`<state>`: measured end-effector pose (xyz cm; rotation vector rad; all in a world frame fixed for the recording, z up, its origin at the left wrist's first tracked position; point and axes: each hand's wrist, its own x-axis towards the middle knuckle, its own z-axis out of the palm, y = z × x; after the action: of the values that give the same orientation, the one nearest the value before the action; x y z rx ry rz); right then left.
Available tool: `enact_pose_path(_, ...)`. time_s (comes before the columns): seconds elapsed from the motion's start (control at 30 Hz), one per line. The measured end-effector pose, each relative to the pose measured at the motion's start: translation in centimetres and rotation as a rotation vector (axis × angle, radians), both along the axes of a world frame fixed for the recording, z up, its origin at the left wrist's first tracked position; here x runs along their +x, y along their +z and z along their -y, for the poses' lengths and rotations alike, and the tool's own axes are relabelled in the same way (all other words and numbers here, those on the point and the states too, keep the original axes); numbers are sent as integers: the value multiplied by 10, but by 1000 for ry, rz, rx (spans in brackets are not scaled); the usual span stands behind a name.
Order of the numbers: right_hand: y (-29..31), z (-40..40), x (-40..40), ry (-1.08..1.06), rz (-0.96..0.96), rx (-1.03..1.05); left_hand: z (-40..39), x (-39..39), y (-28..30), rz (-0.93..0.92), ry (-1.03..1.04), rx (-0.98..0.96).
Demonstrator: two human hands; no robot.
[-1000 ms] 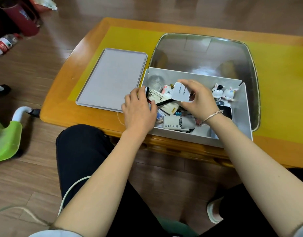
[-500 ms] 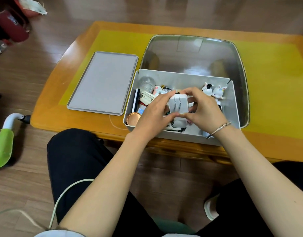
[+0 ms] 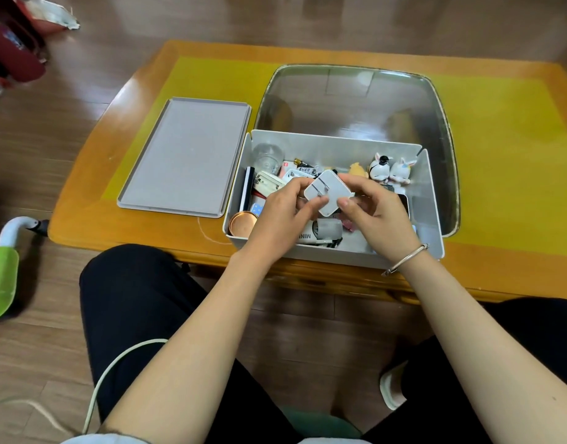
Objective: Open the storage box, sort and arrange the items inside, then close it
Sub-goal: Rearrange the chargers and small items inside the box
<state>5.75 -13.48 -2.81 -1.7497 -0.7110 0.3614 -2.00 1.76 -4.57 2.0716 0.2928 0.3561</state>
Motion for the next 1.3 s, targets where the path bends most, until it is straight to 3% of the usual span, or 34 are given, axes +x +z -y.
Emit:
enact_pose_path(0.23, -3, -2, -6, 22, -129, 22, 3, 2, -1, 1, -45, 50)
enact_pose_path(0.5, -10, 2, -5, -43, -12, -18, 5, 1, 0, 24, -110, 131)
enact_pose_path(0.63, -8, 2, -7, 17, -46, 7, 4, -1, 2, 63, -129, 101)
enact_pose_path(0.83, -5, 7, 2, 133, -242, 50, 2, -1, 6, 75, -95, -25)
enact_pose_path(0.97, -9, 8, 4, 75, -181, 9, 1, 2, 5, 28, 26, -157)
enact_pose_path(1.1, -14, 6, 1, -10, -100, 54, 4, 4, 7, -13, -43, -231)
enact_pose_path(1.23, -16, 3, -2, -89, 108, -9, 11, 7, 7, -49, -56, -319)
enact_pose_path(1.3, -19, 2, -3, -135, 267, -85, 14, 10, 2, -90, -37, -265)
